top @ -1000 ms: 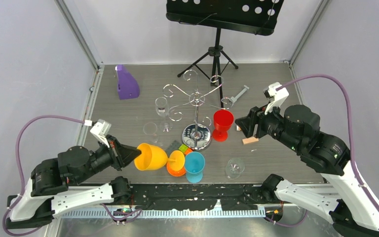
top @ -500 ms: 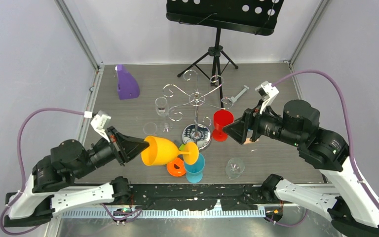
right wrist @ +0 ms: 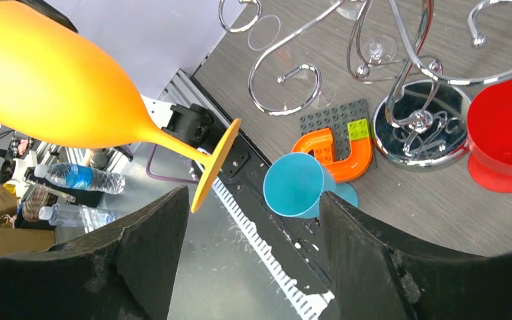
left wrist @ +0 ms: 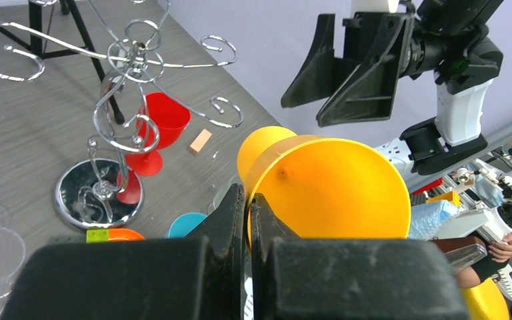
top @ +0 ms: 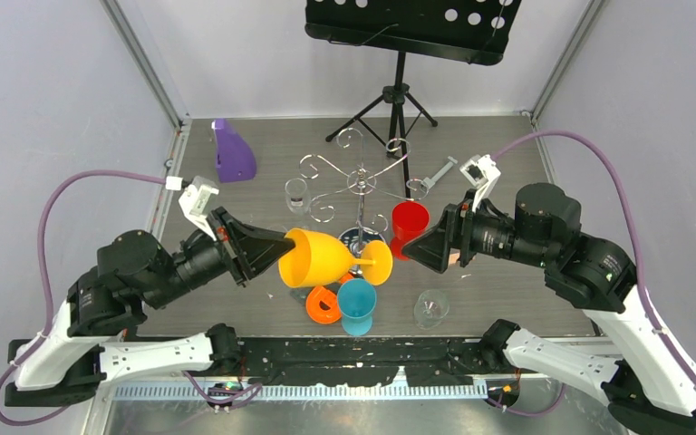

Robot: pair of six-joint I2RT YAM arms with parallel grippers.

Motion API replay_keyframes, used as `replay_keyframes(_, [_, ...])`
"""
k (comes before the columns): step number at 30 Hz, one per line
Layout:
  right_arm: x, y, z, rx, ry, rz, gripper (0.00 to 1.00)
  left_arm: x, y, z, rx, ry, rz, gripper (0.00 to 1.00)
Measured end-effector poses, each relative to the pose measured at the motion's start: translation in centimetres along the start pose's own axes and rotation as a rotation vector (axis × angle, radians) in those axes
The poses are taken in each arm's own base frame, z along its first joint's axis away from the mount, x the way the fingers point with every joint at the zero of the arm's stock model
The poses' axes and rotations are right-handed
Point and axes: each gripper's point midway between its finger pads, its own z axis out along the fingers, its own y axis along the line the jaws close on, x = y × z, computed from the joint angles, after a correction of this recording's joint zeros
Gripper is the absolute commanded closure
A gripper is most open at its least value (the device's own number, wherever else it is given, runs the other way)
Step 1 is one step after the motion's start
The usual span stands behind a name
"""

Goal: Place the wine glass upside down on the wine glass rack
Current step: Adjust the wine glass.

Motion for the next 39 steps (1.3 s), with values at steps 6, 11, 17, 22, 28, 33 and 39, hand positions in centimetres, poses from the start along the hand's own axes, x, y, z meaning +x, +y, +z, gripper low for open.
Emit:
replay_keyframes(6, [1.7,-0.5,0.0,0.0,0.038,0.033,0.28,-0.2,-1.0,1.8,0.013,0.022,0.028,1.0])
replay_keyframes(11, [2.4,-0.6,0.2,-0.005,0.058,0.052,0.32,0.1,-1.5,3.6,0.012,0.055,0.052,1.0])
replay_keyframes(17, [3.2,-0.8,0.5,-0.008,0.086,0.063,0.44,0.0,-2.2,4.7,0.024,0.066,0.067,1.0])
replay_keyframes(22, [4.1,-1.0,0.7,-0.012,0.111,0.075,0.6,-0.1,-2.5,5.1,0.028,0.068,0.081,1.0])
replay_keyframes(28, [4.2,-0.7,0.8,-0.031,0.116,0.084,0.87,-0.4,-2.7,5.1,0.04,0.059,0.094,0.97])
replay_keyframes(33, [3.3,-1.0,0.7,-0.012,0.068,0.088,0.95,-0.3,-2.8,4.8,0.052,0.056,0.102,0.68])
replay_keyframes(39, [2.7,-2.9,-0.5,0.105,0.021,0.044,0.95,-0.6,-2.7,3.3,0.088,0.004,0.086,0.48])
